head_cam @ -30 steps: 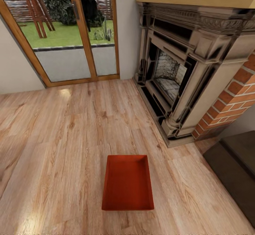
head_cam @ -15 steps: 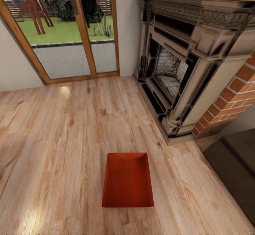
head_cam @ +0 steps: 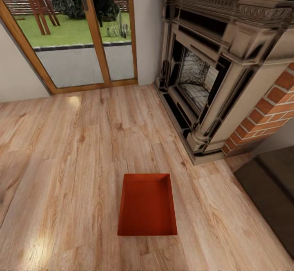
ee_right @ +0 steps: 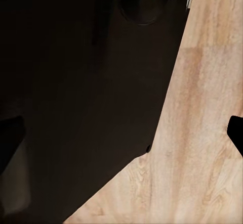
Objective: Move the two storage containers from the living room to the garage. In the garage, place one container on the floor and stack the other container on top of it (either order is fine).
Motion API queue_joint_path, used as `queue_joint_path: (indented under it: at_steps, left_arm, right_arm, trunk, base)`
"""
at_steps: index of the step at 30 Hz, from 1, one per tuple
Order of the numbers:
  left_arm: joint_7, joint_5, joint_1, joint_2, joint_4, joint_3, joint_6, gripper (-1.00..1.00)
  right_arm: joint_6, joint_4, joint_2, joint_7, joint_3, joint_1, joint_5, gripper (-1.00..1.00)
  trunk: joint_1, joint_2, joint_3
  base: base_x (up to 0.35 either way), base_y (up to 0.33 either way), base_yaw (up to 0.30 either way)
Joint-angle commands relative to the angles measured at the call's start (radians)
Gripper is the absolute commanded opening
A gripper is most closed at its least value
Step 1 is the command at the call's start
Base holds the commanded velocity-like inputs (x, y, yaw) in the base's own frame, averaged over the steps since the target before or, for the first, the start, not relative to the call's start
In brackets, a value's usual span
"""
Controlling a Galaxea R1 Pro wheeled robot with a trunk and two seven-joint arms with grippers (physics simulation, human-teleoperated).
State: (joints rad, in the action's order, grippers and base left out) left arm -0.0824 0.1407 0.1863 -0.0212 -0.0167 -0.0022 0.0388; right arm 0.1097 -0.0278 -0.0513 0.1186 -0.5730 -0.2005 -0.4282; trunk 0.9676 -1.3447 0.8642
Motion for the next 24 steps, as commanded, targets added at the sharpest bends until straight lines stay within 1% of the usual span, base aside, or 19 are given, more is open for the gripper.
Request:
queue_joint_path:
  at_steps: [1,24]
  left_arm:
    - [-0.005,0.010,0.001,0.000,0.001,-0.001,0.003,1.00]
    - [-0.005,0.010,0.001,0.000,0.001,-0.001,0.003,1.00]
  right_arm:
    - [0.005,-0.003,-0.001,0.001,-0.008,-0.001,-0.009,1.00]
    - [0.005,-0.003,-0.001,0.001,-0.008,-0.001,-0.009,1.00]
  trunk:
    - [0.000,0.000,0.002]
    - [0.000,0.000,0.039]
  base:
    - [0.000,0.000,0.000]
    - [0.000,0.000,0.000]
